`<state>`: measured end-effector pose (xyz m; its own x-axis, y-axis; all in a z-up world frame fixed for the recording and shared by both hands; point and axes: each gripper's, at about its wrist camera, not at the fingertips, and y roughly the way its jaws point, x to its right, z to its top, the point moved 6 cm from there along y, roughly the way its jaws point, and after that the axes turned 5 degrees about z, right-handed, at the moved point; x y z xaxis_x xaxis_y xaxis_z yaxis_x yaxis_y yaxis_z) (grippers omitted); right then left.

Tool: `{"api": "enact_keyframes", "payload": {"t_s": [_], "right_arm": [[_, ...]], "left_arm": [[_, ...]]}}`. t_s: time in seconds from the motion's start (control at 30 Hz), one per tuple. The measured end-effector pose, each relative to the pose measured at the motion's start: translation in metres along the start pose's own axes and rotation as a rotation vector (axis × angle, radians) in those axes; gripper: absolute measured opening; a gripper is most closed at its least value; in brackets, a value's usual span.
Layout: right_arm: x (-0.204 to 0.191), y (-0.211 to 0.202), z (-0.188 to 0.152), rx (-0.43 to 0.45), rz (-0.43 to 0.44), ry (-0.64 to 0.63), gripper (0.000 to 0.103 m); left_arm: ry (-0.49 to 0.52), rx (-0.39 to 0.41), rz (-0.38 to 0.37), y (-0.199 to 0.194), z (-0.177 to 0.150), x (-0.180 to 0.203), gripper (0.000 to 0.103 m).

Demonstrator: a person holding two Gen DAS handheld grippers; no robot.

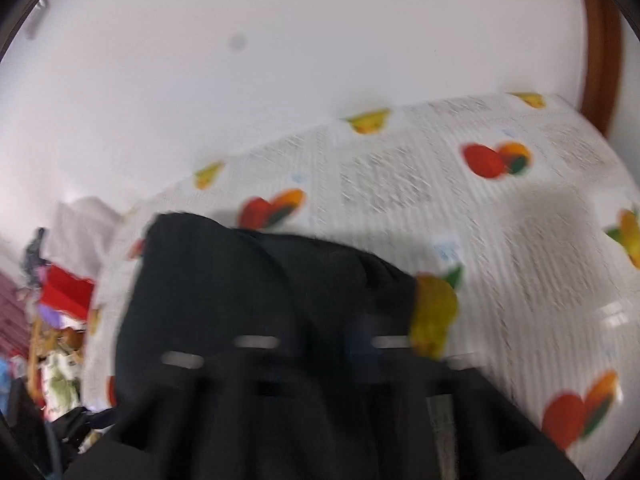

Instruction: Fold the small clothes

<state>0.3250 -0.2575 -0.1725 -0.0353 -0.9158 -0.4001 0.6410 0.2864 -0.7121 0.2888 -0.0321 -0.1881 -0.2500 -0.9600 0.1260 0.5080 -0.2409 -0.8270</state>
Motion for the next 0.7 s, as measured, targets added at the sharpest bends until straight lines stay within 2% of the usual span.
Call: {"api": "enact_keyframes", "payload": {"t_s": [0.03, 0.1, 0.2, 0.27, 0.37, 0.4, 0.43, 0.47, 0.6, 0.7], "right_arm": [[0.000, -0.010, 0.002, 0.049, 0.025, -0.022, 0.011], [0.006, -0.009, 0.005, 0.052, 0.057, -0.005, 0.011], [0.022, 0.010, 0.005, -0.047, 0.029, 0.081, 0.019], [0.023, 0.003, 0.007, -0.018, 0.034, 0.097, 0.025], [0.014, -0.002, 0.011, 0.021, -0.024, 0.039, 0.034], [0.013, 0.002, 0.013, 0.015, -0.043, 0.034, 0.033], [0.012, 0.009, 0.015, -0.001, -0.062, 0.024, 0.019], [0.011, 0.012, 0.017, -0.008, -0.066, 0.007, 0.009], [0.014, 0.007, 0.017, 0.014, -0.072, -0.001, 0.009], [0.018, -0.013, 0.008, 0.008, -0.124, -0.016, 0.013]], "left_arm": [[-0.008, -0.008, -0.014, 0.001, 0.000, -0.001, 0.065], [-0.019, -0.014, -0.035, 0.002, -0.001, -0.003, 0.065], [-0.010, -0.010, -0.029, 0.002, -0.001, -0.001, 0.065], [0.001, -0.006, -0.016, -0.001, -0.002, 0.001, 0.065], [0.019, 0.005, 0.000, -0.006, -0.004, 0.004, 0.065], [0.025, 0.008, 0.006, -0.007, -0.005, 0.005, 0.065], [0.030, 0.012, 0.014, -0.008, -0.005, 0.006, 0.065], [0.031, 0.013, 0.017, -0.009, -0.006, 0.007, 0.065], [0.028, 0.010, 0.017, -0.012, -0.009, 0.005, 0.065], [0.021, 0.009, 0.017, -0.015, -0.010, 0.002, 0.065]]}}
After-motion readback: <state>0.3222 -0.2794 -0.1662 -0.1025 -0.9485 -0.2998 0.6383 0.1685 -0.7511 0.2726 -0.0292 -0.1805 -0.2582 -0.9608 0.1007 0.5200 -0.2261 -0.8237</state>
